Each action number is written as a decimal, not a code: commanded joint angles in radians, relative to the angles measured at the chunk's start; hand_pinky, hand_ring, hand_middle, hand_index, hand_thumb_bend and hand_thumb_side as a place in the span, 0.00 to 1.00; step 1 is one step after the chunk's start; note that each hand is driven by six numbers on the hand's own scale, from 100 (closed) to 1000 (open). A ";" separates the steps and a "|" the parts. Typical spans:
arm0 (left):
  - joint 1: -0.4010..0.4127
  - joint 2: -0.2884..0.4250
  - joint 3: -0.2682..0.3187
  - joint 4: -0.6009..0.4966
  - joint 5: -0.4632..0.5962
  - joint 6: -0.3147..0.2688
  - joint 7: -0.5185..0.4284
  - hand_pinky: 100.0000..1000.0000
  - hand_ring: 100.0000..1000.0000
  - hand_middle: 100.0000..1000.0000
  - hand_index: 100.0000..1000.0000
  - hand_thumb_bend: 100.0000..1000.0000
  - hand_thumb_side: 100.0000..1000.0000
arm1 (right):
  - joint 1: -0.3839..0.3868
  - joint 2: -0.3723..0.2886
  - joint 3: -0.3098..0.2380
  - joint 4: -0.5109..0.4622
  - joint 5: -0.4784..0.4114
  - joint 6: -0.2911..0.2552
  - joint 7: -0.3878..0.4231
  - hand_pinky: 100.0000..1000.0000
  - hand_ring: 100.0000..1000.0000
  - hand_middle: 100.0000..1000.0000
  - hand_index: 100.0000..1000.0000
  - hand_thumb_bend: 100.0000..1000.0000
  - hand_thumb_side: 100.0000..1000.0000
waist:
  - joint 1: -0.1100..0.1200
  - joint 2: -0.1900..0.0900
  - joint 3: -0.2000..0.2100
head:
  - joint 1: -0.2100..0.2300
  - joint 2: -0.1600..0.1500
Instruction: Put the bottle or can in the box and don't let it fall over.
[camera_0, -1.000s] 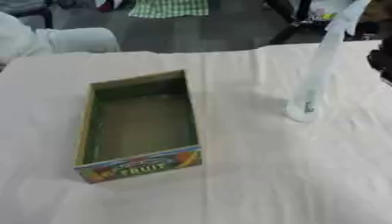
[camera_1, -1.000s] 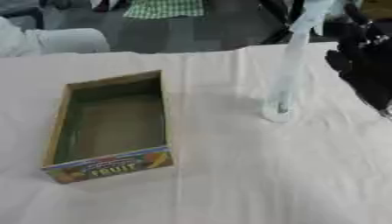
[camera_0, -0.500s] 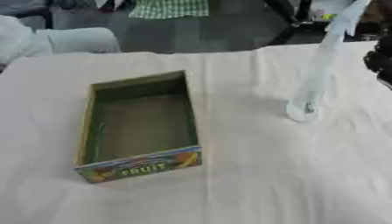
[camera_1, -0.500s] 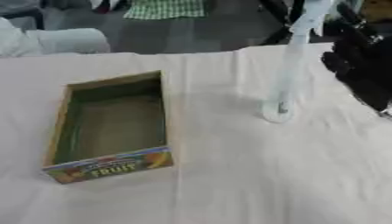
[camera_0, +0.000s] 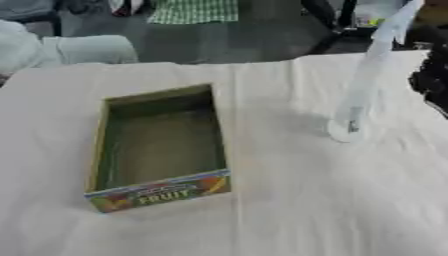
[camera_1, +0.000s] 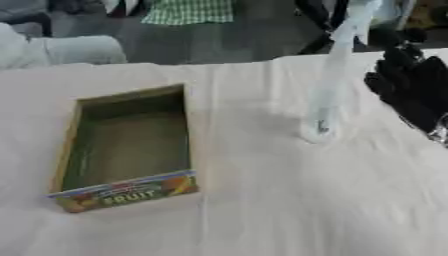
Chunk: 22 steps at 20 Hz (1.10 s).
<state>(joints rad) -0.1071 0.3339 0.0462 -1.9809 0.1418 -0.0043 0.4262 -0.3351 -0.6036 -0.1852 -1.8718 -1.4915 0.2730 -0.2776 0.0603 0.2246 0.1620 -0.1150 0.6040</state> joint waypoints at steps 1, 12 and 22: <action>-0.004 0.024 0.002 -0.019 0.006 -0.002 -0.004 0.72 0.91 0.78 0.73 0.71 0.57 | -0.011 -0.015 -0.013 0.012 0.008 0.012 -0.002 0.00 0.00 0.07 1.00 0.00 0.82 | -0.002 -0.018 0.000 | 0.004 -0.014; -0.006 0.023 0.000 -0.019 0.007 -0.002 -0.006 0.72 0.91 0.78 0.73 0.71 0.57 | -0.018 -0.006 -0.005 0.059 0.009 0.054 0.014 0.00 0.00 0.07 1.00 0.00 0.84 | 0.001 -0.016 0.003 | 0.000 -0.025; -0.008 0.021 -0.002 -0.019 0.008 -0.003 -0.009 0.72 0.91 0.78 0.73 0.71 0.57 | -0.039 -0.001 0.003 0.087 0.004 0.079 0.024 0.00 0.00 0.06 1.00 0.00 0.84 | 0.004 -0.012 0.007 | -0.005 -0.034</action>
<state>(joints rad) -0.1073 0.3339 0.0404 -1.9809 0.1458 -0.0060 0.4207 -0.3606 -0.5853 -0.1779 -1.7808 -1.4874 0.3474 -0.2552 0.0661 0.2249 0.1674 -0.1175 0.5860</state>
